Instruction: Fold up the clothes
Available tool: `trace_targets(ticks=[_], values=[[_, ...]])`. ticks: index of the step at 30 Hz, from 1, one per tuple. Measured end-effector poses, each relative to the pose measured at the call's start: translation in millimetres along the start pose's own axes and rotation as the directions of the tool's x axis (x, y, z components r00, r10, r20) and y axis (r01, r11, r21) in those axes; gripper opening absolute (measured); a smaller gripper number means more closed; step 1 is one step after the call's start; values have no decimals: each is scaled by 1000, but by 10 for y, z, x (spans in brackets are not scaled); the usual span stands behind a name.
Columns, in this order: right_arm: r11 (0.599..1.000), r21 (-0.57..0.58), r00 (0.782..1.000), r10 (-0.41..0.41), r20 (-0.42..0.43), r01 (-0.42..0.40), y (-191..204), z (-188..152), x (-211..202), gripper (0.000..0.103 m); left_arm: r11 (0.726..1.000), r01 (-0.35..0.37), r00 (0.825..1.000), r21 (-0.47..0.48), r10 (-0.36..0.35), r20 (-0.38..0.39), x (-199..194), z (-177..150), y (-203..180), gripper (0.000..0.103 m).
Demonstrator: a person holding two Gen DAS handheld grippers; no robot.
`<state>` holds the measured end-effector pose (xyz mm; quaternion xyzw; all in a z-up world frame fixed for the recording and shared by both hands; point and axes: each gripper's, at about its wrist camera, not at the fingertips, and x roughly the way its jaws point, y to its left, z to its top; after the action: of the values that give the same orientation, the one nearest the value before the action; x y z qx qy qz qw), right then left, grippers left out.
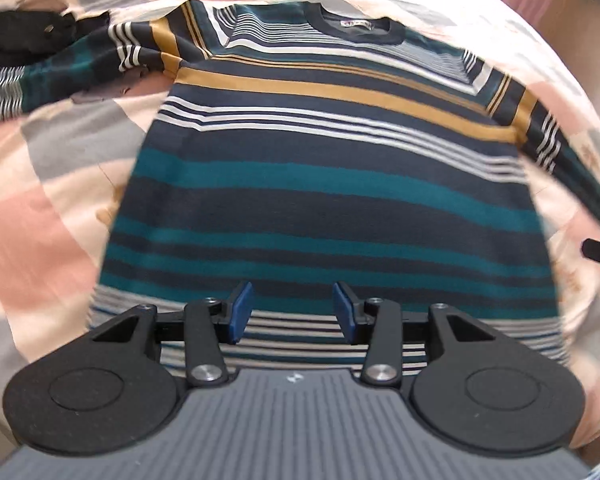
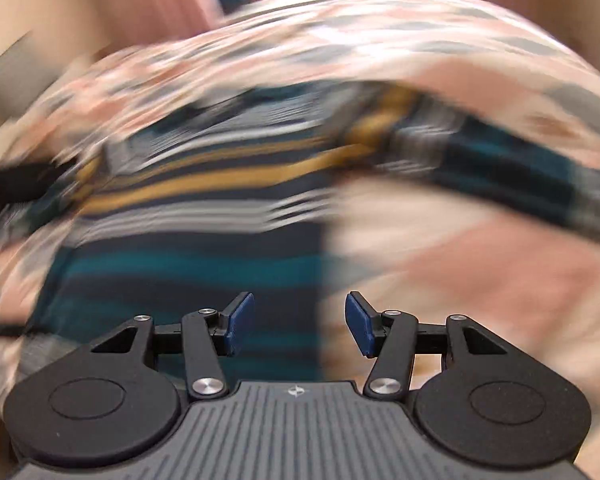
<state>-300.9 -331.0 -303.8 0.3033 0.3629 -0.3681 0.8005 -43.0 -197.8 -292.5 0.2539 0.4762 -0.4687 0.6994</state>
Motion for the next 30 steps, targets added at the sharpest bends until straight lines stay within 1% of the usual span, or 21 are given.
trace_targets(ticks=[2,3,5,7,8,9,10,11,12,13,14,15,17,19,20,21,22,24,25,28,30], values=[[997,-41,997,-68,-40,66,312,-234,107,57,999,21,1000,35,-20,-24,87,-89,180,39],[993,-53,991,-110,-72,106,393,-375,156,57,999,24,999,45,-22,-50,124,-174,287,39],[980,-56,965,-196,-173,189,500,-749,120,59,997,20,992,68,-12,-126,184,-395,493,39],[970,-41,950,-243,-195,240,535,-1062,40,61,996,32,984,79,-17,-178,151,-658,714,42],[968,-22,948,-248,-202,248,554,-1144,-51,66,996,43,980,77,-27,-196,101,-765,807,42],[963,2,931,-262,-253,271,581,-1166,-94,71,996,47,974,74,-29,-225,54,-843,879,42],[956,26,914,-273,-302,294,608,-1183,-139,71,997,40,966,70,-21,-257,6,-887,929,42],[948,56,902,-277,-332,312,631,-1161,-208,70,998,28,957,64,-8,-290,-45,-912,966,42],[943,86,899,-275,-341,321,665,-1119,-301,70,998,14,950,57,5,-313,-114,-900,988,40],[940,121,905,-266,-331,321,711,-1056,-416,70,999,-3,945,49,18,-327,-197,-855,996,39],[939,154,917,-250,-312,308,763,-976,-539,71,999,-19,939,41,32,-341,-281,-811,1004,39],[940,181,929,-230,-292,289,824,-880,-654,75,999,-23,942,40,35,-335,-389,-737,991,40],[941,208,946,-212,-244,265,962,-661,-850,79,998,-10,960,56,25,-278,-660,-524,919,43],[946,218,960,-201,-193,242,1107,-444,-1012,84,998,-2,980,66,15,-199,-952,-291,821,56],[949,218,966,-195,-169,229,1182,-338,-1083,87,998,0,987,65,10,-159,-1100,-181,765,59],[952,218,971,-187,-146,217,1255,-238,-1153,88,998,3,993,63,4,-120,-1248,-71,709,64],[954,222,976,-177,-129,203,1316,-171,-1224,88,998,5,996,58,-1,-84,-1392,19,655,64],[958,230,984,-155,-93,173,1438,-43,-1369,93,999,10,999,43,-8,-40,-1660,140,556,68],[959,244,989,-130,-74,145,1489,-7,-1460,94,999,11,1000,36,-10,-27,-1771,169,518,70],[959,272,997,-68,-43,77,1533,118,-1619,98,1000,3,1000,27,-3,-7,-2022,193,400,71],[960,275,998,-51,-35,59,1547,169,-1725,98,1000,-14,1000,25,14,4,-2146,171,304,71]])
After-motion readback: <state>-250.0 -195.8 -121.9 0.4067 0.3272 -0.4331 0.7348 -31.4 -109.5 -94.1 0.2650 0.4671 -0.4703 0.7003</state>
